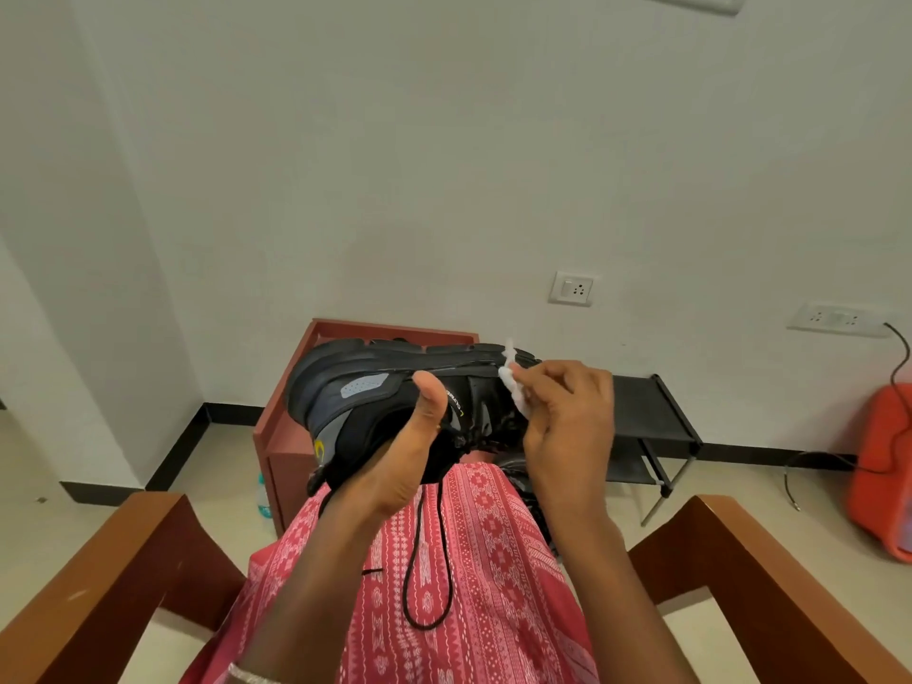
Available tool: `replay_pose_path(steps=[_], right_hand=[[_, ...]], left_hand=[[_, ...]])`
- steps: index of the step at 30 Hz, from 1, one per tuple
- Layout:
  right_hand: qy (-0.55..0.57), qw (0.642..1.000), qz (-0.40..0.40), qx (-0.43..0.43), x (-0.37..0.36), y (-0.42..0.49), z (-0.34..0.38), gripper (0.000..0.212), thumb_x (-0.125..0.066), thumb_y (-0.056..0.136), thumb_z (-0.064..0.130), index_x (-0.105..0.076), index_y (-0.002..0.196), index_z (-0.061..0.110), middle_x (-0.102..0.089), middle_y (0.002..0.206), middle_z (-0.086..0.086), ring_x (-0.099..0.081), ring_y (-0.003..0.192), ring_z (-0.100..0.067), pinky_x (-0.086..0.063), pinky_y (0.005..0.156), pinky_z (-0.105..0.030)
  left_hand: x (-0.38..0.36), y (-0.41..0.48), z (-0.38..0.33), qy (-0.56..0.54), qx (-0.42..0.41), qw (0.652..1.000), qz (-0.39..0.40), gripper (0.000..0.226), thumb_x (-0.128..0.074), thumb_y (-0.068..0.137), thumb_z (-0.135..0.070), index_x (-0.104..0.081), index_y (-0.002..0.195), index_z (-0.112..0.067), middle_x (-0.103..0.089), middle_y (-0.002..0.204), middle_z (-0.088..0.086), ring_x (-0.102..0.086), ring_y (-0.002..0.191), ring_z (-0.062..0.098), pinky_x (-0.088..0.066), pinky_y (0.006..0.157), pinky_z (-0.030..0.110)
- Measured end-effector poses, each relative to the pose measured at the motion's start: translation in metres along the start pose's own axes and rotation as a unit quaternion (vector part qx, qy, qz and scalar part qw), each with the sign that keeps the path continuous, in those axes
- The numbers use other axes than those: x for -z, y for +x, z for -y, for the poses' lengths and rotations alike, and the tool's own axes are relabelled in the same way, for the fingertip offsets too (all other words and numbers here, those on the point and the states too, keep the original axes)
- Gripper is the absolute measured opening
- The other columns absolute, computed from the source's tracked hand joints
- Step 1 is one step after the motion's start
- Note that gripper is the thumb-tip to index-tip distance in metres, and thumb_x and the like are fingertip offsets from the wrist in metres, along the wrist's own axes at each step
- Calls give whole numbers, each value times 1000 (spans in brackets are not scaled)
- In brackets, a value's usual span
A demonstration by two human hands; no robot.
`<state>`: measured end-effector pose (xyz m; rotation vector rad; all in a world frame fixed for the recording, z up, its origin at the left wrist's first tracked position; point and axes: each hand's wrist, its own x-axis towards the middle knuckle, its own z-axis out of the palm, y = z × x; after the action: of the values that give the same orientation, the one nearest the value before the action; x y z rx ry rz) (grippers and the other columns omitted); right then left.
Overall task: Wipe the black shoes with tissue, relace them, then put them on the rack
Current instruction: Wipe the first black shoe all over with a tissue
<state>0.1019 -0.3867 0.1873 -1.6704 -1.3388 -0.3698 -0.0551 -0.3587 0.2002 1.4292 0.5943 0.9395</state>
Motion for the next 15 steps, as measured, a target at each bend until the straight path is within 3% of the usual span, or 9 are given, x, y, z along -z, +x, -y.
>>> replay_pose_path(steps=[3, 5, 7, 9, 11, 15], right_hand=[[63, 997, 41, -3, 4, -8, 28, 34, -68, 87, -4, -76, 112, 18, -63, 101, 2, -51, 95, -11, -52, 80, -26], [151, 986, 68, 10, 9, -15, 47, 34, -63, 92, -2, -76, 112, 22, -63, 101, 7, -58, 94, -6, -48, 80, -15], [193, 978, 74, 25, 11, -21, 58, 33, -62, 94, -2, -76, 111, 23, -64, 102, 8, -61, 99, -8, -50, 82, -18], [200, 977, 70, 28, 9, -20, 57, 34, -64, 92, -3, -77, 109, 24, -65, 101, 9, -61, 98, -9, -50, 82, -19], [156, 987, 40, 23, 4, -16, 45, 35, -66, 89, -3, -76, 106, 26, -64, 98, 9, -57, 95, -8, -47, 81, -18], [21, 999, -40, -23, -6, -10, 21, 30, -71, 83, -1, -75, 101, 23, -65, 97, 8, -51, 92, -18, -42, 75, -35]], left_hand=[[-4, 0, 1, -11, 8, 1000, 17, 122, -39, 48, -103, -56, 137, -21, -63, 135, -3, -58, 127, 10, -43, 111, 35], [-6, -1, 0, -17, 11, 1000, 13, 120, -44, 44, -102, -64, 125, -15, -71, 121, 3, -66, 116, 14, -52, 98, 29], [-5, -1, 0, -26, 11, 1000, -4, 116, -47, 42, -101, -67, 113, -12, -74, 111, 7, -69, 109, 18, -54, 90, 26], [-3, 0, 1, -18, 13, 1000, -6, 116, -45, 43, -102, -68, 113, -13, -74, 111, 9, -69, 110, 20, -54, 95, 34], [-1, 0, 1, -23, 13, 1000, 10, 117, -41, 47, -102, -65, 124, -17, -71, 121, 7, -65, 117, 20, -49, 104, 41], [-1, 1, -3, -84, 7, 996, 22, 122, -38, 49, -102, -53, 139, -22, -65, 134, 1, -59, 126, 15, -44, 108, 36]])
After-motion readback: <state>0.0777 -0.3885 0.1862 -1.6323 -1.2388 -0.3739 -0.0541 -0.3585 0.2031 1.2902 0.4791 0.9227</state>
